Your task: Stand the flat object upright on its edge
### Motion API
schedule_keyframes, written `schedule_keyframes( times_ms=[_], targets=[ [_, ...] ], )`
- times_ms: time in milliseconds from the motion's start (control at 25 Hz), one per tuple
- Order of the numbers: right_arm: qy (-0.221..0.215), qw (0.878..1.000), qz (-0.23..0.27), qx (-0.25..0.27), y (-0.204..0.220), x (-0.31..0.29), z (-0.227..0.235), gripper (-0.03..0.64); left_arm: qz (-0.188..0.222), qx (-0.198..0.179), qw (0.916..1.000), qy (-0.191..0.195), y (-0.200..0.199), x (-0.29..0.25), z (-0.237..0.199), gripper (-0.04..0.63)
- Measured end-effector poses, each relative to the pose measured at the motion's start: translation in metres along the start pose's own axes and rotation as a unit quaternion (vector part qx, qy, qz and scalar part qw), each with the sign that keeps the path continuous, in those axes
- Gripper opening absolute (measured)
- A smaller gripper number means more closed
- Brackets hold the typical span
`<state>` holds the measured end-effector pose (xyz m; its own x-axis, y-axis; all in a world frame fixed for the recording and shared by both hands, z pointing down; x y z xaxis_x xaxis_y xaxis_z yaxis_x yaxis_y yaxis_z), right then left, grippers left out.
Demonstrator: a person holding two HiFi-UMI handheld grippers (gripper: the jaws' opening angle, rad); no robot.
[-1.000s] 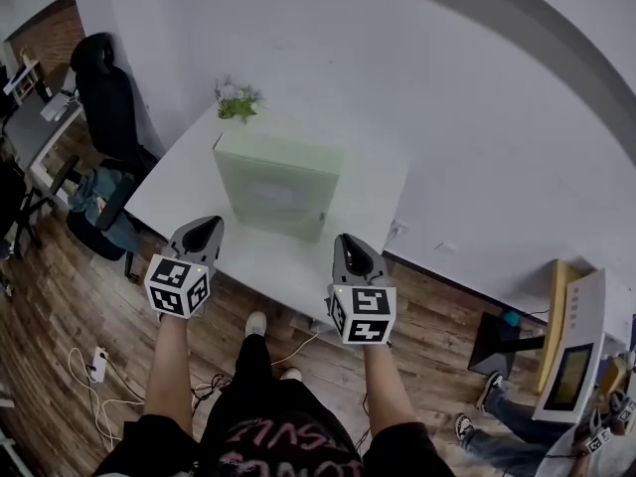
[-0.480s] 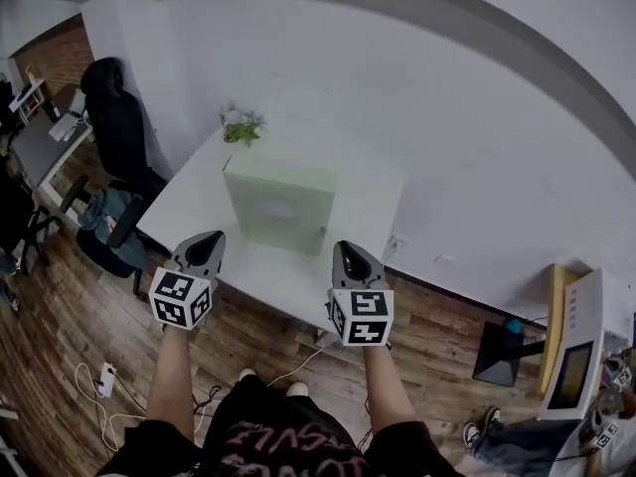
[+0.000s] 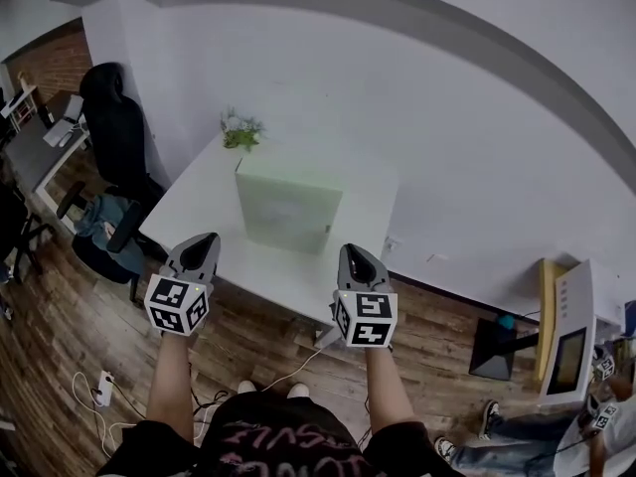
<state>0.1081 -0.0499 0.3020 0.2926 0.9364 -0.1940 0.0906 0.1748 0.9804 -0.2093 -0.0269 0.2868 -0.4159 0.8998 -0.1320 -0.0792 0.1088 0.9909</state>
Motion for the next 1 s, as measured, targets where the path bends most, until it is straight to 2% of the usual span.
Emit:
schedule_keyframes(
  times_ms=[120,480,1000],
  targets=[
    [0.013,1.0,0.002,0.012,-0.003,0.007,-0.01,0.031,0.009,0.007,0.9999,0.005,-0.004,0.006,-0.008,0.014],
    [0.044,0.999,0.006,0.005,-0.004,0.022,-0.028,0.031,0.013,0.003,0.9998,0.016,-0.002,0.018,-0.02,0.014],
    [0.064,0.998,0.004,0.013,-0.007,0.025,-0.036,0.026,0.026,-0.011,0.9991,0.031,-0.01,0.019,-0.023,0.014]
  ],
)
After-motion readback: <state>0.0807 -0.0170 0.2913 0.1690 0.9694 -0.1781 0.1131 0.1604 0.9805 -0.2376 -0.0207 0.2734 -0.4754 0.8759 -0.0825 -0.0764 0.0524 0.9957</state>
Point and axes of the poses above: the fingertips, and each gripper's own axes: x backward along the fingers, z to its right, y out of its underside, the point moved 8 cm from there along x, backward along the fingers, and after that the axes turned 4 degrees about y, right-handed, at the moved point
